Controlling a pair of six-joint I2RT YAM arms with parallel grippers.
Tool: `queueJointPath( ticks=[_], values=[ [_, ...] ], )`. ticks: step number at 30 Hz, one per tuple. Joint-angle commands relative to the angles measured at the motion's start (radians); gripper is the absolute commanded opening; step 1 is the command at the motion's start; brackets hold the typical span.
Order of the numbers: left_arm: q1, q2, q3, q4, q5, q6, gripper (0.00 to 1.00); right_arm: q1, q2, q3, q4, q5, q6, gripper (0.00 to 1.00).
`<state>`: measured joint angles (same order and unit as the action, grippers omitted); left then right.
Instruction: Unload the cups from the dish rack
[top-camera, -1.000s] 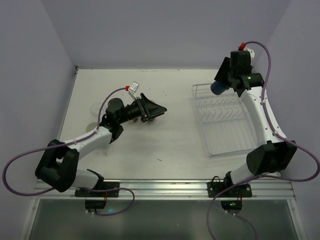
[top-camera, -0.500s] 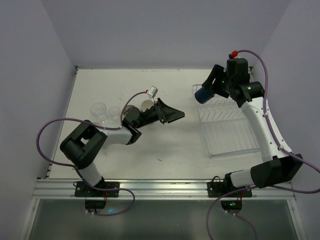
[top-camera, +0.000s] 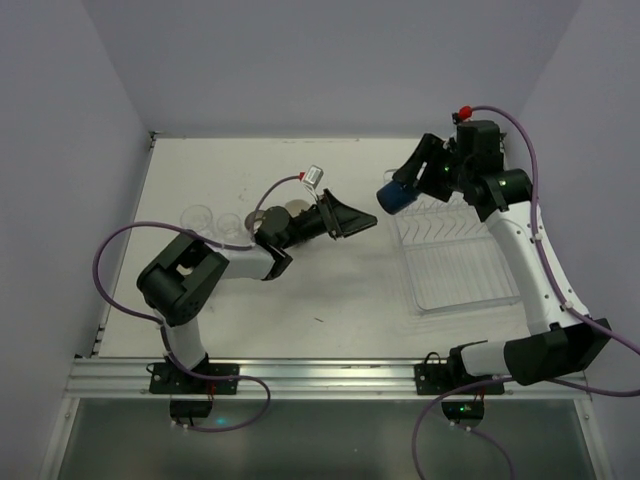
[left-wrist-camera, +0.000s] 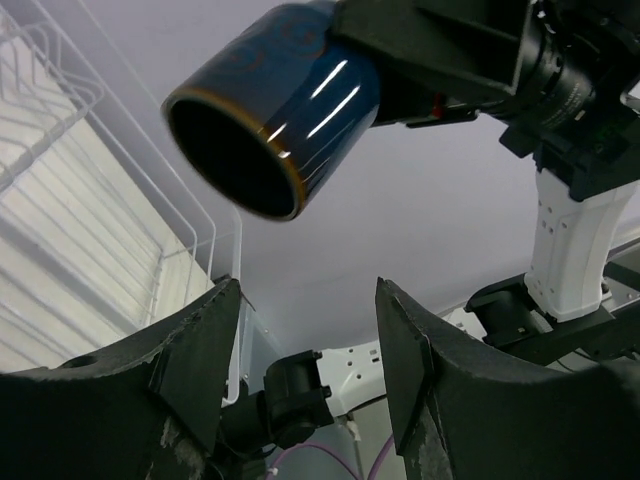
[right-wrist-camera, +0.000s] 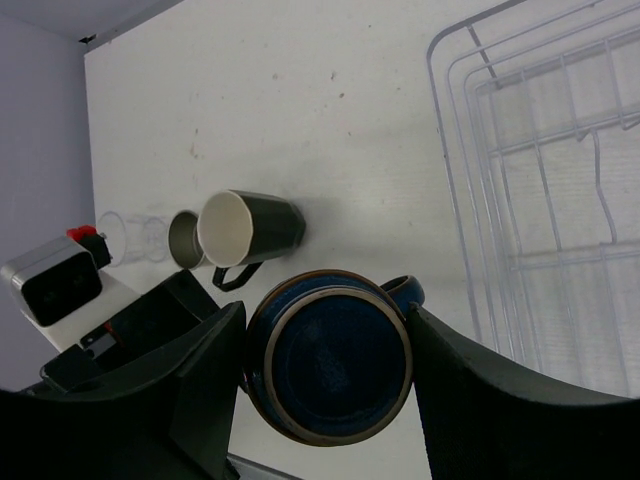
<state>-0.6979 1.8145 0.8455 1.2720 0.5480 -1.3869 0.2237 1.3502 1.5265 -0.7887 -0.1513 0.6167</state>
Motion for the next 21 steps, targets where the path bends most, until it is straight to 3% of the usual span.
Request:
queueJointPath(
  ticks=[1, 21],
  values=[
    [-0.002, 0.000, 0.075, 0.359, 0.018, 0.072, 0.60, 0.005, -0.043, -0.003, 0.042, -0.077, 0.023, 0.00],
    [0.005, -0.027, 0.116, 0.291, -0.014, 0.137, 0.60, 0.012, -0.052, -0.035, 0.080, -0.206, 0.060, 0.00]
  ],
)
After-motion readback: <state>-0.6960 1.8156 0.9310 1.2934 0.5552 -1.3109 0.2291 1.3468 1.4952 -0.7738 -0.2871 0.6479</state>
